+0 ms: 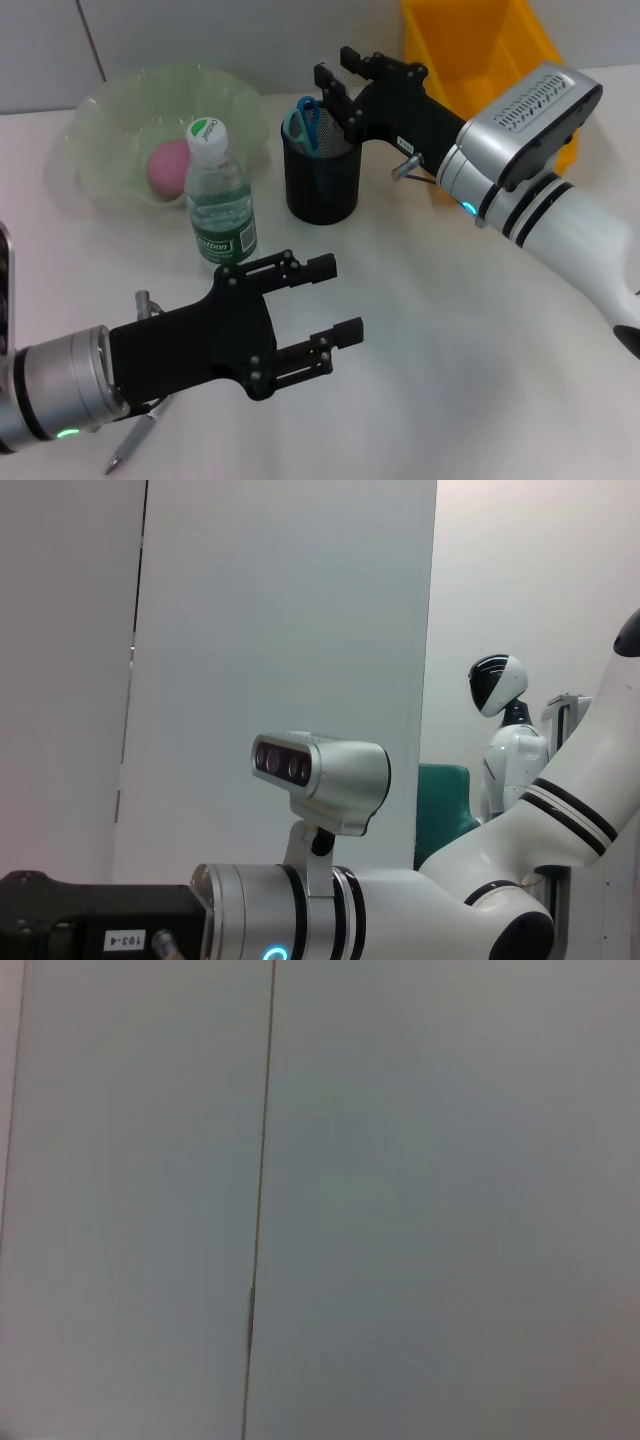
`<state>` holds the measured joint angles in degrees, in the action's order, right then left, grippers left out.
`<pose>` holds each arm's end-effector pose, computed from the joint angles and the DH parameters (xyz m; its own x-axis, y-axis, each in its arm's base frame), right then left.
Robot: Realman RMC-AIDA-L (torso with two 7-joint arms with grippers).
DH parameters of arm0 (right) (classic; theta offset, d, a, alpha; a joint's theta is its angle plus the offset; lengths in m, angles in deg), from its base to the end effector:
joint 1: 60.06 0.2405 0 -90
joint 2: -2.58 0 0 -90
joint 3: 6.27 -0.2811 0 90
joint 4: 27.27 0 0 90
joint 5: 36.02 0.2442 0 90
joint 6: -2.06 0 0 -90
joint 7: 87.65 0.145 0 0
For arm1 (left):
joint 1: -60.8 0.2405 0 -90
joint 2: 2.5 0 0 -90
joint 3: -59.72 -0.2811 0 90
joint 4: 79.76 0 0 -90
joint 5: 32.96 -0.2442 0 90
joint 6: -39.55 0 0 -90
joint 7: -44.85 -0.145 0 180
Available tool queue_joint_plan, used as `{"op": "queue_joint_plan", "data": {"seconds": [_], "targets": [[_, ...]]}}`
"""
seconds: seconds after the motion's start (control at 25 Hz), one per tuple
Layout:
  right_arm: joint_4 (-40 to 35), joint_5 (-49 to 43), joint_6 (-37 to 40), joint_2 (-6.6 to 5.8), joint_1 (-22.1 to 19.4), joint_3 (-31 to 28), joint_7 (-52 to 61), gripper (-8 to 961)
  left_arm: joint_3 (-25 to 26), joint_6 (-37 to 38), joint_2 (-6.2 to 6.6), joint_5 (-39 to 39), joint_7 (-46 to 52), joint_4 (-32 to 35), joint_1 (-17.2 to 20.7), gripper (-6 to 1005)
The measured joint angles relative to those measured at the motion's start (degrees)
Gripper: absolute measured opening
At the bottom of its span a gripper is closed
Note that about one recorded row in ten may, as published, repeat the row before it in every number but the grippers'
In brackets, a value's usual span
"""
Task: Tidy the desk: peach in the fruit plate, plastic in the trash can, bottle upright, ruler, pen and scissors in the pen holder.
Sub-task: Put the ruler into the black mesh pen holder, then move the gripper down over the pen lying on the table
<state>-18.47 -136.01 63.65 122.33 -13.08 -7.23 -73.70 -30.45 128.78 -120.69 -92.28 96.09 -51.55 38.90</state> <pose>0.2322 0.4347 -0.1096 0.7453 0.0779 -0.6622 -0.4992 -0.5932 -0.6316 -0.2562 0.2983 -0.0886 0.6531 0.0608 0.7548 0.1856 -0.9792 -0.0818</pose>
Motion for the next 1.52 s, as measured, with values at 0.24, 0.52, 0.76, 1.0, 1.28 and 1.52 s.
{"op": "queue_joint_plan", "data": {"seconds": [0.24,0.52,0.76,1.0,1.28,1.52], "targets": [[-0.01,-0.06,4.17,0.03,-1.24,-0.01,-0.03,422,0.05,0.18,0.13,-0.01,0.00,0.00,0.24,638],[-0.20,0.13,14.32,-0.29,-4.95,-0.52,0.75,655,0.39,0.35,0.31,-0.01,0.13,0.00,0.34,640],[-2.61,0.01,18.95,-0.45,-7.33,-0.45,6.05,801,0.65,0.35,0.66,0.00,0.58,0.00,0.46,642],[-6.63,-2.20,27.53,-0.58,-10.90,1.23,13.33,801,0.70,0.54,0.91,-0.08,0.96,0.01,0.47,643],[-27.00,-9.13,42.98,-0.86,-18.40,10.72,35.63,801,0.78,0.28,2.72,-3.11,4.99,0.62,0.32,642],[-43.10,-9.36,47.31,-1.49,-27.70,24.89,42.45,800,6.06,-1.88,3.40,-10.98,14.19,4.08,1.67,642]]}}
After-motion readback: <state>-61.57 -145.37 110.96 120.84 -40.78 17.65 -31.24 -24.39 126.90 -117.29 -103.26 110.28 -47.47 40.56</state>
